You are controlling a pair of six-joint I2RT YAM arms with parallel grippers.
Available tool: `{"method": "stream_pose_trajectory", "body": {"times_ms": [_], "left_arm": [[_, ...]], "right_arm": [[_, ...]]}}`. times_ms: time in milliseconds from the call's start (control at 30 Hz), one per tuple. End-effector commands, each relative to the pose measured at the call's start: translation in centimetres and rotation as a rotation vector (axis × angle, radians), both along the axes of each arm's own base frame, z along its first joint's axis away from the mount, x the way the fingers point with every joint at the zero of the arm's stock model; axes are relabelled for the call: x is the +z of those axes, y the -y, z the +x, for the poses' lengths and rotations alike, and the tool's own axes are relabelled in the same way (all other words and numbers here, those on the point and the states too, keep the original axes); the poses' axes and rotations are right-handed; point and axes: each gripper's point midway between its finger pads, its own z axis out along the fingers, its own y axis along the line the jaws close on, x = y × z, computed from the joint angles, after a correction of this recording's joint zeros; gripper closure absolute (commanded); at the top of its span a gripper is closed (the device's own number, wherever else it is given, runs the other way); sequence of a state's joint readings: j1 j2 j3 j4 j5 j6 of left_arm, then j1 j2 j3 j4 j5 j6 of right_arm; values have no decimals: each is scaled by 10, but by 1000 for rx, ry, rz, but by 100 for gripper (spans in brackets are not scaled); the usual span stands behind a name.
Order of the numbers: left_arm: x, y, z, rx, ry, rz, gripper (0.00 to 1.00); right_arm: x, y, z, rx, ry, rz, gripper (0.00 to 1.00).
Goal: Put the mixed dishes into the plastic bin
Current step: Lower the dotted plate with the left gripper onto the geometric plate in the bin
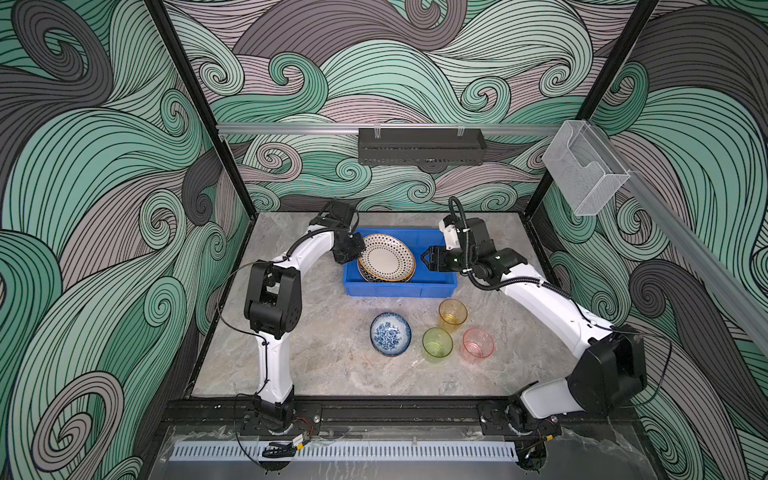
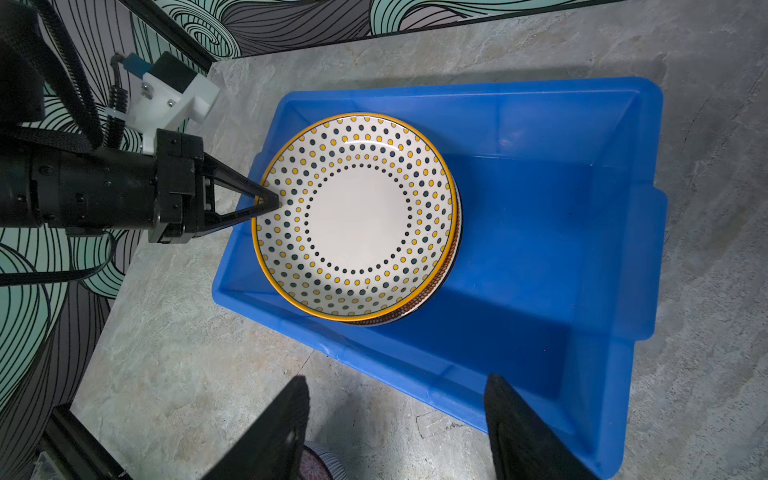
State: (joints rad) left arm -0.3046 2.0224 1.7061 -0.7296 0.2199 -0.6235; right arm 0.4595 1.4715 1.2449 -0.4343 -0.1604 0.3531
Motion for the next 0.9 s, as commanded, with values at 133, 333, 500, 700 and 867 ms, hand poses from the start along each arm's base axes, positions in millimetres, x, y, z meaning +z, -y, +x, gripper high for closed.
{"method": "stream_pose_trajectory", "body": {"times_ms": [133,333,500,700,867], "left_arm": [[24,18,14,-8,72,-84,100],[19,17,10,-5,60,-76,100],[17,15,9,-2,55,-69,100],[13,15,7,0,46,-61,100],[8,14,6,4,36,-58,100]], "right_arm": [[-2,-1,2,0,-34,9,33],[-5,-3,1,8,-43,13,33],[-8,-4,0,12,-53,12,33],[-10,-5,0,15,-63,12,33],[-13,-5,0,17,-70,9,33]]}}
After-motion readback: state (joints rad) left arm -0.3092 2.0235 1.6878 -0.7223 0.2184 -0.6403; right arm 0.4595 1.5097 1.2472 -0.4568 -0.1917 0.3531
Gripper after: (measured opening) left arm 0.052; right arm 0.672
